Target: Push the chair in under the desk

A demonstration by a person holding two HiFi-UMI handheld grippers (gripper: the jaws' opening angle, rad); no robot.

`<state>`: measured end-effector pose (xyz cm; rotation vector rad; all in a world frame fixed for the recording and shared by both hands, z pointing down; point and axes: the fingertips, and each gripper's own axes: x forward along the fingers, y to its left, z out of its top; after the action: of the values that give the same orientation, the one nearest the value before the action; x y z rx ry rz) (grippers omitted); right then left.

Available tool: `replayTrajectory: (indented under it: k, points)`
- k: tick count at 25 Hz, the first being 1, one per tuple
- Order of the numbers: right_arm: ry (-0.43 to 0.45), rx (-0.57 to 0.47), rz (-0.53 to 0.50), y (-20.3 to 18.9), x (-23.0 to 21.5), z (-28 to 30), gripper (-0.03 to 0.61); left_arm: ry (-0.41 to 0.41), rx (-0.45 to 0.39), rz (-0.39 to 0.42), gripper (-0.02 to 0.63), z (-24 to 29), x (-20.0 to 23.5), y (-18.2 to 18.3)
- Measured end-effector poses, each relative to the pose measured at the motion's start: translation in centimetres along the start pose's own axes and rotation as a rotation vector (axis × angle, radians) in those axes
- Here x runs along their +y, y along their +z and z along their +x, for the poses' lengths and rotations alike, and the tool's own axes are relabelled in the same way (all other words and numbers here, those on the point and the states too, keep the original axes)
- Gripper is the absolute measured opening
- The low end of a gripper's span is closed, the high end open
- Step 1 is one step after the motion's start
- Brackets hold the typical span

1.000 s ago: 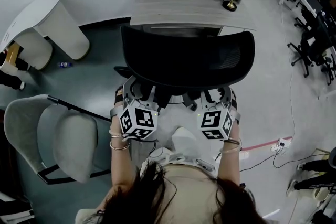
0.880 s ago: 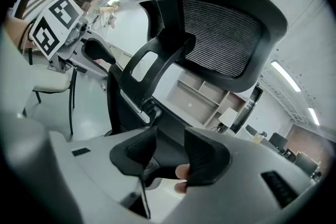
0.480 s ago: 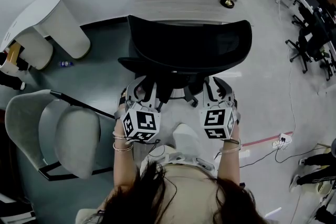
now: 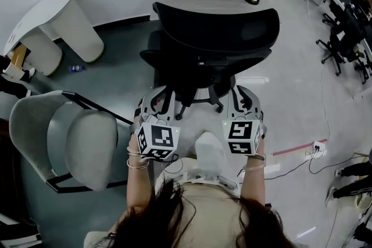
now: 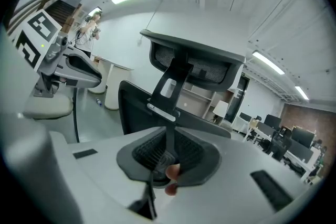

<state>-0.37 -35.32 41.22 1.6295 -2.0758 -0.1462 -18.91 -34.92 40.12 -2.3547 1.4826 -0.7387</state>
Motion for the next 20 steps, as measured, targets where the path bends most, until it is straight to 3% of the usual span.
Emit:
replayTrajectory:
  k: [7,20]
  points:
    - [-0.015,-0.02,0.027,0.5,1.4,-1.9,0.041,0.012,-0.01,-0.022,0.041,-2.9,-0.1,-0.9]
    - [0.067,-0.11,0.043,2.0,1.7,-5.7,0.031,0.061,-0.064,-0.144,0.02,-6.8,-1.9,1.5]
